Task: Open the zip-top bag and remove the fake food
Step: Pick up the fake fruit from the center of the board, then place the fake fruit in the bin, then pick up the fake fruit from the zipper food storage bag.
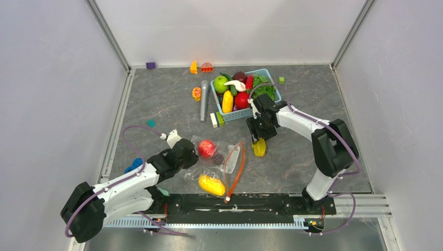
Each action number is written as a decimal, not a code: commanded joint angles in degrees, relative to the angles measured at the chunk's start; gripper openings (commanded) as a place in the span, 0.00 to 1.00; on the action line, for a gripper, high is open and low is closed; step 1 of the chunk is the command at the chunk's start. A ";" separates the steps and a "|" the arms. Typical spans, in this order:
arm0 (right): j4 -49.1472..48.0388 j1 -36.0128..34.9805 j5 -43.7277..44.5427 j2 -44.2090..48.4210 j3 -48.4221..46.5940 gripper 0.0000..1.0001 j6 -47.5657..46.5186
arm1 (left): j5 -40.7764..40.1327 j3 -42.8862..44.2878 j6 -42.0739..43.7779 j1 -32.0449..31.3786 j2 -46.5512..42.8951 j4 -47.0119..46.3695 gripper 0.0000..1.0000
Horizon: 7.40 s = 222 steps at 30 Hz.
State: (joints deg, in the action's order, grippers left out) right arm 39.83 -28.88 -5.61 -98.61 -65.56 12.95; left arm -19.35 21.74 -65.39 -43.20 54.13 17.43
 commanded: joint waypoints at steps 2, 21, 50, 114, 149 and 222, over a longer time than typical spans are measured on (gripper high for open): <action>0.55 -0.29 1.06 -1.14 -2.27 0.59 -1.00 | -0.77 -0.17 1.69 0.13 0.19 -1.79 0.02; -7.80 1.59 -4.23 7.83 -2.22 0.12 -1.33 | -1.44 1.17 2.25 0.14 -0.18 -0.09 0.02; -93.29 11.92 4.17 13.03 23.94 0.12 7.87 | -0.71 6.98 4.83 0.22 5.08 2.76 0.02; -98.04 8.47 5.78 -3.14 23.36 0.26 -8.88 | 0.80 5.38 2.98 0.84 5.61 2.17 0.02; -93.27 8.49 2.63 3.19 19.33 0.96 -8.42 | 0.97 5.55 3.03 0.84 4.72 2.17 0.02; -69.29 -32.29 9.60 29.82 50.99 0.31 7.64 | 3.48 19.37 5.20 -6.18 3.65 7.44 0.02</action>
State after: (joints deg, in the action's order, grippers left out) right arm -24.38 -60.93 1.67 -68.75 -15.57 19.62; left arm -15.79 36.40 -62.08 -46.65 56.45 24.75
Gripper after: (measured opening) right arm 0.310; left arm 0.026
